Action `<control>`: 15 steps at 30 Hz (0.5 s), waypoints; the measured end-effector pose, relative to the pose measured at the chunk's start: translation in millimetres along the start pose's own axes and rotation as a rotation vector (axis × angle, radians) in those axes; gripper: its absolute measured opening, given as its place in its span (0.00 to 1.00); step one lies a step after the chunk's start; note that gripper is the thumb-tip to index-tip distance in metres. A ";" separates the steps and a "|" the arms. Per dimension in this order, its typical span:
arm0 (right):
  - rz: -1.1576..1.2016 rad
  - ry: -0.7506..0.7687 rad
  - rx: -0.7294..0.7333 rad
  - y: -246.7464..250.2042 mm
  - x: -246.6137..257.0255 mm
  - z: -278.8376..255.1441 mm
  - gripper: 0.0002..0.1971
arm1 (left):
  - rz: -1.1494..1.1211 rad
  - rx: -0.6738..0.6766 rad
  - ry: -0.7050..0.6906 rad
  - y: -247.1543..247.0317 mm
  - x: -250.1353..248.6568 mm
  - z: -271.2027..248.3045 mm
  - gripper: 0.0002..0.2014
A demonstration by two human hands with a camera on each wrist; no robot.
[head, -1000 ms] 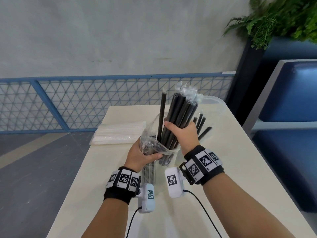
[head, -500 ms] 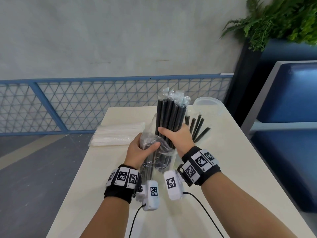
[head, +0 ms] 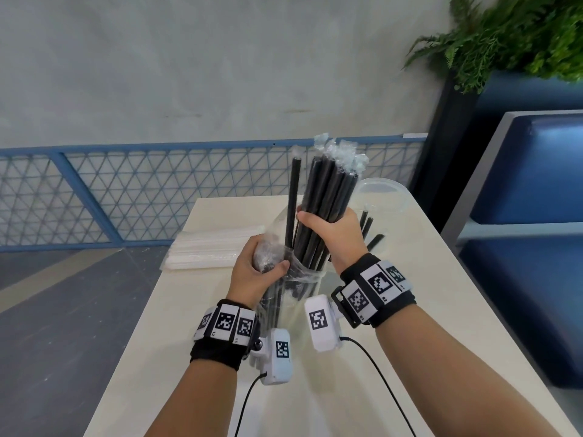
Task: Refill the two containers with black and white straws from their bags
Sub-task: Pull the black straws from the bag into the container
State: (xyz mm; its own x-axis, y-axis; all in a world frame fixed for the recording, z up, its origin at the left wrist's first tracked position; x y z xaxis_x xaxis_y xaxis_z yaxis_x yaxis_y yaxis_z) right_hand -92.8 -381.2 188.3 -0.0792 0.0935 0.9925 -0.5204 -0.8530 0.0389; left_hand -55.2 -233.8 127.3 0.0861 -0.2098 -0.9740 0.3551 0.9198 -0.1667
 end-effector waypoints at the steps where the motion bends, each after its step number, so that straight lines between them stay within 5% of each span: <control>1: -0.030 -0.004 0.029 -1.1 -2.1 0.1 0.13 | 0.000 0.012 -0.016 -1.5 -1.4 -0.4 0.20; 8: -0.023 -0.107 0.062 -7.2 -27.8 -8.0 0.18 | 0.095 -0.015 -0.019 -5.2 -4.2 2.5 0.13; 15: 0.005 -0.047 -0.017 -6.8 -17.7 -5.6 0.13 | 0.085 -0.056 -0.024 -4.1 -2.8 4.6 0.11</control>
State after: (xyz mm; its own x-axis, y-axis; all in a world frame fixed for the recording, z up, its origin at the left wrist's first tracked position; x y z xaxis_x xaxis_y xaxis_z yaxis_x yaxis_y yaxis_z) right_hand -92.7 -374.2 169.8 -0.0419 0.0647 0.9970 -0.5346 -0.8445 0.0323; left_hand -52.6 -238.5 131.4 0.1365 -0.1371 -0.9811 0.2933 0.9516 -0.0922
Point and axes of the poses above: each hand's wrist, its own z-axis towards the middle knuckle, its own y-axis out of the back of the hand, x = y × z, the point moved 1 cm from there along z, towards the middle knuckle, and after that the axes turned 12 degrees about -z, right-handed, at the moved point
